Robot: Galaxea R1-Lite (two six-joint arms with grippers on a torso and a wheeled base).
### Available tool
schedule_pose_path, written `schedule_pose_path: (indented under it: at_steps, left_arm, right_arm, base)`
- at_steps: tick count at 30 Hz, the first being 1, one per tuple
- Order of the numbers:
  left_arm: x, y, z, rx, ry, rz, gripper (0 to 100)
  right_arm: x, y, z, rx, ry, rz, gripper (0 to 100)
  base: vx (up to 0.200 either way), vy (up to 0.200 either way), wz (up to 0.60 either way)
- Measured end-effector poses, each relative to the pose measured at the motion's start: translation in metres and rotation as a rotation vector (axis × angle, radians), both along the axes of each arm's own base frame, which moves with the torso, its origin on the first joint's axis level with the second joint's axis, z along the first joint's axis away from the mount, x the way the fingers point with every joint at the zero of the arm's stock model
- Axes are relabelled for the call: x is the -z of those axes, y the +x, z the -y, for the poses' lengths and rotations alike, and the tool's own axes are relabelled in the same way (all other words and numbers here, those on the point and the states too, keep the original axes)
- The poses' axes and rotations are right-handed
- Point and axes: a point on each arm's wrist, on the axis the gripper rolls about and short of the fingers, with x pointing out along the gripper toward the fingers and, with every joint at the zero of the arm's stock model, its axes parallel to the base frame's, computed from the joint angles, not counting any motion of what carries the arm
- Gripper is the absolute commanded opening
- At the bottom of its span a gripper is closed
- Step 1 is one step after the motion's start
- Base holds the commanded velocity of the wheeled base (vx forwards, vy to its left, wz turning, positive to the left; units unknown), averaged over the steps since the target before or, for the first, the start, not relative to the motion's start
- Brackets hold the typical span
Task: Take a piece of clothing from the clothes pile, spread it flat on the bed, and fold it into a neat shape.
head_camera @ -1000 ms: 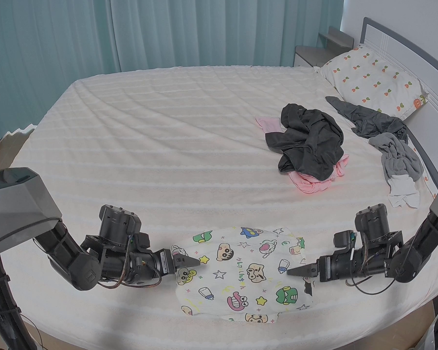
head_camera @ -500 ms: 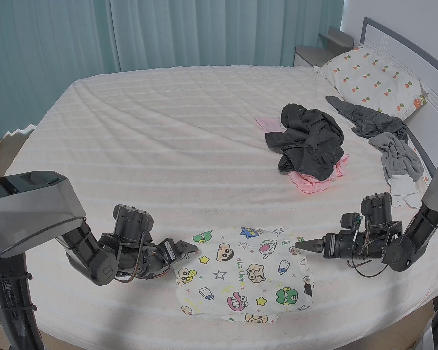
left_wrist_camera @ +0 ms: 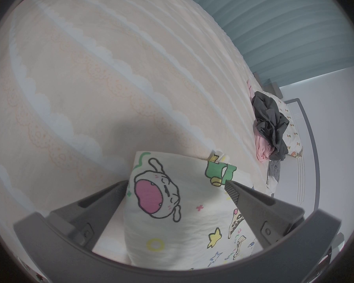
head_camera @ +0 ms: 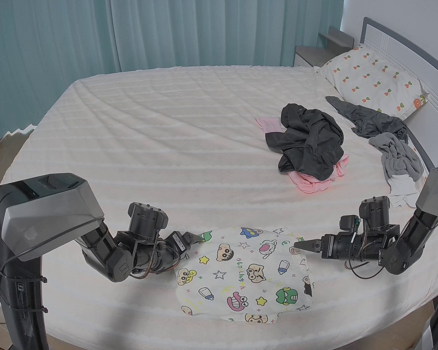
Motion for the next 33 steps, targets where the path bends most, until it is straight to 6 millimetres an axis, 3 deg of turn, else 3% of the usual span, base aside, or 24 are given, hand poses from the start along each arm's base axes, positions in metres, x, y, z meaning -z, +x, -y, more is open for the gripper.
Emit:
schedule_pose_path:
  at_steps: [10, 21, 29, 30, 33]
  left_arm:
    - [0.000, 0.001, 0.001, -0.035, 0.024, 0.023, 0]
    - [-0.016, 0.008, 0.003, -0.096, -0.028, 0.220, 0]
    - [-0.009, 0.005, -0.005, -0.090, 0.000, 0.241, 0]
    - [-0.009, 0.005, -0.005, -0.092, -0.001, 0.244, 100]
    - [-0.007, 0.006, -0.007, -0.097, 0.000, 0.242, 100]
  right_arm:
    - [0.001, -0.001, -0.001, -0.006, -0.001, -0.006, 100]
    - [0.002, -0.002, -0.002, -0.010, -0.001, -0.006, 100]
    - [0.001, -0.002, -0.004, -0.014, -0.001, -0.006, 100]
    - [0.001, -0.002, -0.004, -0.014, 0.000, -0.005, 100]
    - [0.001, -0.002, -0.004, -0.014, 0.000, -0.005, 100]
  base:
    - [0.000, 0.000, 0.00]
    - [0.000, 0.000, 0.00]
    - [0.000, 0.000, 0.00]
    - [0.000, 0.000, 0.00]
    - [0.000, 0.000, 0.00]
